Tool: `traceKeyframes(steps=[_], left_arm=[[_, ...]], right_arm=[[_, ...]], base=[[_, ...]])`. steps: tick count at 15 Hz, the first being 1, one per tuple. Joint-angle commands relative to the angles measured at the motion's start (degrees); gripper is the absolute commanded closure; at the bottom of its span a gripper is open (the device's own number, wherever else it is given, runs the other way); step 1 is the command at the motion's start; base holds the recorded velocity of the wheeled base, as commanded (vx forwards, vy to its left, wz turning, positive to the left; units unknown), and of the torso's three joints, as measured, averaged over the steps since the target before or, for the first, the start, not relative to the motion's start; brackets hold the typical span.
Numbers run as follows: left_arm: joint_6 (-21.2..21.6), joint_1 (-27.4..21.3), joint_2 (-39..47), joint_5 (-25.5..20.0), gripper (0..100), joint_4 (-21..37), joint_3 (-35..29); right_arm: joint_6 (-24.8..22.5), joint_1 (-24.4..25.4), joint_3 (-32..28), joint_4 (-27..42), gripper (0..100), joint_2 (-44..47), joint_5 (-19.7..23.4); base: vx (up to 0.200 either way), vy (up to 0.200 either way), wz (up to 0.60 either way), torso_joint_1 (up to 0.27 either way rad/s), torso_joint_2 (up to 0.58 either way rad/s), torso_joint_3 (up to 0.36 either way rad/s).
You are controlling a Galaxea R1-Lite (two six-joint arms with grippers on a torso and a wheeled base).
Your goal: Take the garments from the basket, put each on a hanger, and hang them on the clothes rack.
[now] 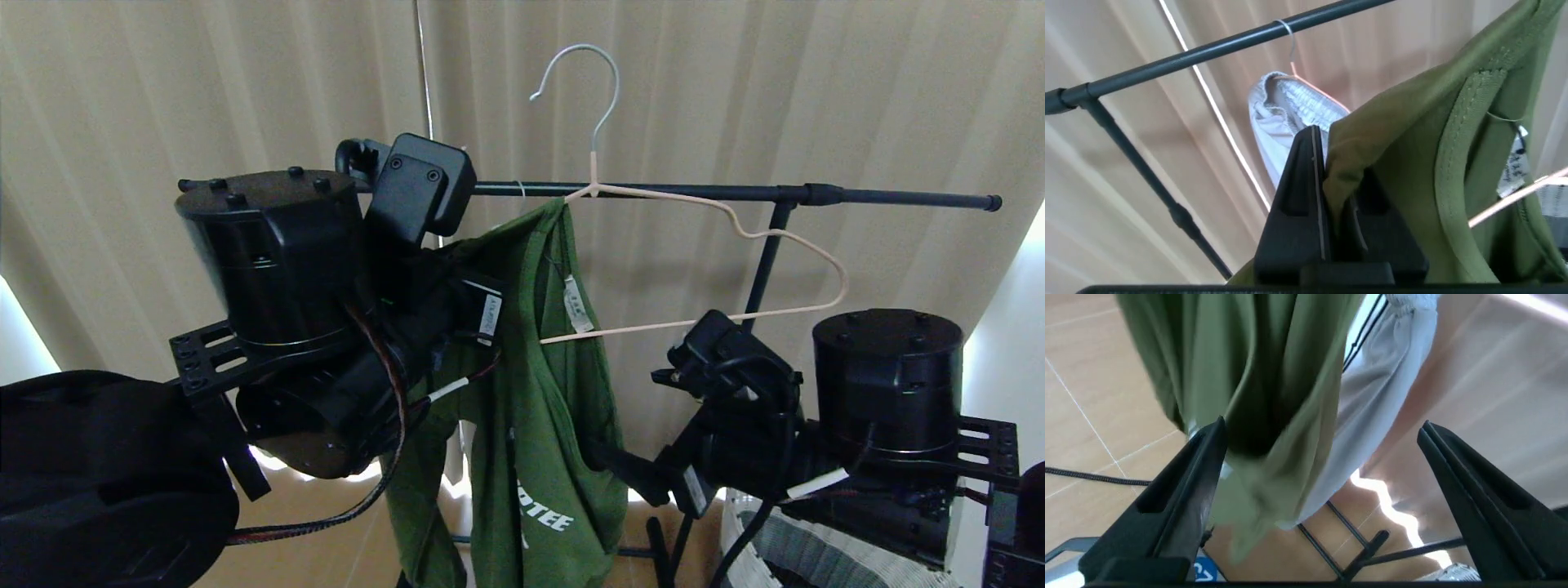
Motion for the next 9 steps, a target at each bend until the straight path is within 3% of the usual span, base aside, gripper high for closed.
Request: traceKeyframes(steps=[1, 4, 9], left_arm=[[0.0, -0.2, -0.1, 0.0, 100, 0.0, 0.0], [0.0, -0.2, -0.5, 0.1, 100, -0.1, -0.1], [-0.1, 0.6, -1.8, 0.2, 100, -0.1, 0.3]], right_arm=[[0.0, -1.1, -1.9, 0.0, 0, 3.9, -0.9], [0.0, -2.2, -1.2, 0.0, 0, 5.0, -3.2], [0.0, -6.0, 4.9, 0.0, 0, 3.0, -8.5]], base=[[0.0, 0.0, 0.0, 0.0, 0.0, 0.0], [0.0, 0.0, 0.0, 0.0, 0.0, 0.0], [0.0, 0.0, 0.0, 0.0, 0.0, 0.0]])
